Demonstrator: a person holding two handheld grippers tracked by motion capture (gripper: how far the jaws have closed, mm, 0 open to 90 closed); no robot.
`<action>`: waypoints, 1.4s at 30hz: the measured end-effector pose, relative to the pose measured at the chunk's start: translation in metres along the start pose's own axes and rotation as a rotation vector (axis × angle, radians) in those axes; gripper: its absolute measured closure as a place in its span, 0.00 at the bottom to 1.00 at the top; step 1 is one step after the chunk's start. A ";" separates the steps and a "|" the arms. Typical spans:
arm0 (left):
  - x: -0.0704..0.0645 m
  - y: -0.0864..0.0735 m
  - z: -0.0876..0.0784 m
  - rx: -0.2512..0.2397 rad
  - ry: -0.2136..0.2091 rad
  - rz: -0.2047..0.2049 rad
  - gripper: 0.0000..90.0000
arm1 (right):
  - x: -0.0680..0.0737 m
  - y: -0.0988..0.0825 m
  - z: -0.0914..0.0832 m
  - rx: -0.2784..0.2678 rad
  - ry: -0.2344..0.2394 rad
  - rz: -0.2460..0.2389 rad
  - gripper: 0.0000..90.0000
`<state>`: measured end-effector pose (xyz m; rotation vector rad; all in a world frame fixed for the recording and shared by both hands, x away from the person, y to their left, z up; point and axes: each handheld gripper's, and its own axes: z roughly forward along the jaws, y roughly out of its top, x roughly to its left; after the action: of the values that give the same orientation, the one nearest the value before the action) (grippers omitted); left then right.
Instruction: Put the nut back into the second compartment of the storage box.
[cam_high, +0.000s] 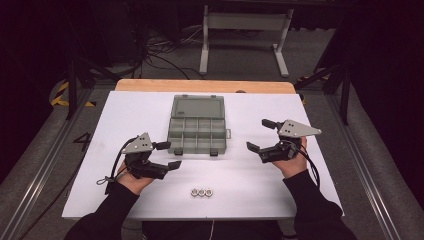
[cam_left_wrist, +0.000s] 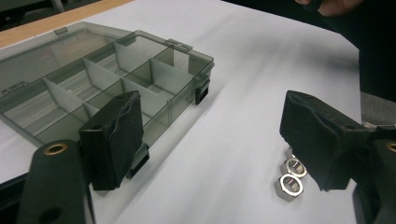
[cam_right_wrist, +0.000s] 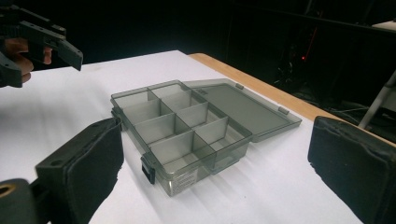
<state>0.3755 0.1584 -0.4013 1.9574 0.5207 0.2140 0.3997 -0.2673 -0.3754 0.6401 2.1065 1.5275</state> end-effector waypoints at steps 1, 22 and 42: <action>-0.001 0.001 0.002 -0.001 -0.003 0.004 0.25 | 0.000 0.000 -0.001 -0.002 -0.001 0.001 0.03; -0.024 0.019 0.024 0.134 -0.090 0.073 0.22 | -0.003 -0.004 -0.014 -0.029 0.017 0.036 0.00; -0.039 0.035 0.047 0.414 -0.129 0.194 0.22 | -0.002 -0.002 -0.013 0.010 0.021 0.034 0.04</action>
<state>0.3678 0.0903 -0.3869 2.4099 0.3053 0.1046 0.3933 -0.2790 -0.3739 0.6704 2.1303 1.5489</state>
